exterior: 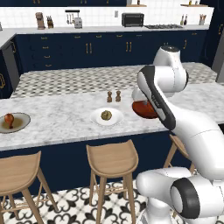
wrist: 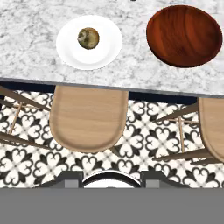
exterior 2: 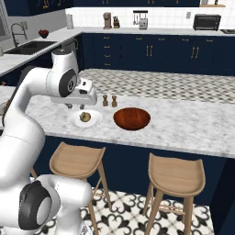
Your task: Pick the chicken drumstick and onion from their plates and place them in the bowl. Then put the bowl in the fridge.
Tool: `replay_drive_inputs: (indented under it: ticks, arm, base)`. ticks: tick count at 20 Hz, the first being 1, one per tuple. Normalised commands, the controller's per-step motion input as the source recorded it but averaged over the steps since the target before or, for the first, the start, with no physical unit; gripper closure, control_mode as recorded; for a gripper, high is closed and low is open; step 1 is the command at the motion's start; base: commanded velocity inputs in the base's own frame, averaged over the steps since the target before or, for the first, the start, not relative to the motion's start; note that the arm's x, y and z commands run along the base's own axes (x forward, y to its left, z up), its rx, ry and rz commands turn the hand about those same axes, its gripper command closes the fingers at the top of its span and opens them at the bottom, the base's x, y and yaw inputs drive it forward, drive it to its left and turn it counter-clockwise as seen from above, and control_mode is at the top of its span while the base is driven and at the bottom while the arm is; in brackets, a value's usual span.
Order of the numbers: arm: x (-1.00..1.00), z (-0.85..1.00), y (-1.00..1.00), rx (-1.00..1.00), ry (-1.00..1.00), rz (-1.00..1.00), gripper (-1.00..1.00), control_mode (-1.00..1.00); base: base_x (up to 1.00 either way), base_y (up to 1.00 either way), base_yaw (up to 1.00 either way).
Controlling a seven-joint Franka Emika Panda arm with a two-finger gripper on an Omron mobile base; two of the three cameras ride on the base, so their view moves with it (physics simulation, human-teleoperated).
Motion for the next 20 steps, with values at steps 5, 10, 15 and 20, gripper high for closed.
replay_drive_inputs:
  ticks: [5, 10, 15, 20]
  arm:
    - [-0.02, -0.14, 0.21, 0.00, 0.00, 0.00, -1.00, -1.00]
    - [0.45, -0.46, 0.63, 0.00, 0.00, -0.03, -1.00, -1.00]
    - [1.00, -0.37, 0.31, 0.00, -0.04, -0.10, -1.00, -1.00]
    - [0.71, -0.39, 0.00, 0.00, -0.01, -0.09, -1.00, -1.00]
  base:
    - [0.00, 0.00, 0.00]
    - [0.00, 0.00, 0.00]
    - [0.00, 0.00, 0.00]
    - [0.00, 0.00, 0.00]
